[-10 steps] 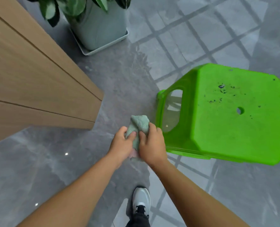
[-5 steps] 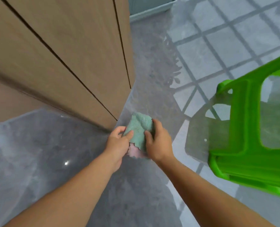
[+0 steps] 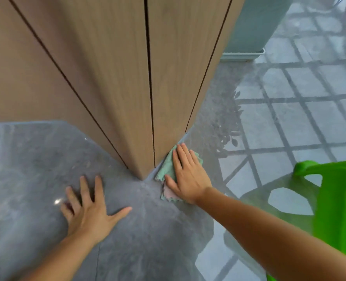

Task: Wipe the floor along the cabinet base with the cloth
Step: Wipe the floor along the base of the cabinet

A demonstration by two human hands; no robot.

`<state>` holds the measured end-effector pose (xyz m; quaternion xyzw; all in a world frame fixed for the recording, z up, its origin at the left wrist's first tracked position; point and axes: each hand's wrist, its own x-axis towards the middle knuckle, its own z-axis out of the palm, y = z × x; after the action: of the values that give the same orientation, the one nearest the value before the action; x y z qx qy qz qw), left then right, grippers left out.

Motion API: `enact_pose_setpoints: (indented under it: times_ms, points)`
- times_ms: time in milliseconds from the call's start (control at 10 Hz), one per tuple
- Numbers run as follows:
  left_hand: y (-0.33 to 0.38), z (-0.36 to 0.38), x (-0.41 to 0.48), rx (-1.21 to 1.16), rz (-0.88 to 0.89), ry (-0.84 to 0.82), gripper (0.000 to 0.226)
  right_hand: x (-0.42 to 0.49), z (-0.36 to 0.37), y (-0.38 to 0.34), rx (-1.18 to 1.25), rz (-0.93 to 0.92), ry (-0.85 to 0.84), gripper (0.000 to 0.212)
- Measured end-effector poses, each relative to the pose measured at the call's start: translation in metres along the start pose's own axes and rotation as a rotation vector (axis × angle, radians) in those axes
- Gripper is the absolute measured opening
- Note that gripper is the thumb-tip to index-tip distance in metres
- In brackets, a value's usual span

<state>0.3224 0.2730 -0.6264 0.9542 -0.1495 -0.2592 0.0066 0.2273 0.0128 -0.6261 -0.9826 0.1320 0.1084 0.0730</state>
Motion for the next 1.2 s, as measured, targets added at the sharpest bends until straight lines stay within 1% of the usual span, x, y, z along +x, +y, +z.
enact_pose_setpoints:
  times_ms: [100, 200, 300, 400, 500, 600, 700, 800, 900, 1000, 1100, 1200]
  points:
    - [-0.005, 0.026, -0.003, -0.056, -0.012, -0.012, 0.133, -0.002, 0.007, 0.017, -0.021, -0.077, 0.005, 0.074]
    - [-0.009, 0.032, 0.003, -0.064, -0.013, 0.002, 0.132, 0.02, 0.005, 0.045, 0.042, 0.172, 0.126, 0.069]
    - [-0.011, 0.031, 0.003, -0.076, -0.011, 0.0, 0.128, 0.049, -0.003, 0.046, 0.094, 0.468, 0.159, 0.069]
    - [-0.011, 0.028, 0.003, -0.071, -0.008, 0.005, 0.126, 0.063, -0.006, 0.028, 0.162, 0.569, 0.142, 0.07]
    - [-0.009, 0.028, 0.003, -0.077, 0.002, -0.005, 0.128, 0.048, 0.001, 0.008, 0.146, 0.502, 0.17, 0.069]
    - [-0.006, 0.024, -0.002, -0.102, 0.002, -0.008, 0.132, 0.025, 0.013, -0.034, 0.174, 0.397, 0.162, 0.073]
    - [-0.007, 0.019, -0.002, -0.079, -0.002, -0.038, 0.135, -0.001, 0.029, -0.097, 0.249, 0.392, 0.147, 0.08]
    - [-0.01, 0.015, -0.001, -0.089, 0.032, -0.077, 0.139, -0.018, 0.04, -0.141, 0.288, 0.386, 0.155, 0.084]
    - [-0.025, 0.015, -0.005, -0.109, 0.118, -0.046, 0.149, -0.023, 0.044, -0.149, 0.25, 0.359, 0.125, 0.084]
    - [-0.054, 0.02, -0.018, -0.041, 0.163, 0.073, 0.148, -0.034, 0.046, -0.157, 0.216, 0.284, 0.118, 0.081]
    - [-0.092, 0.026, -0.027, -0.139, 0.0, 0.196, 0.132, -0.042, 0.049, -0.178, 0.202, 0.244, 0.115, 0.079]
    - [-0.125, 0.028, -0.029, -0.271, -0.159, 0.268, 0.113, -0.038, 0.055, -0.203, 0.154, 0.116, 0.134, 0.079]
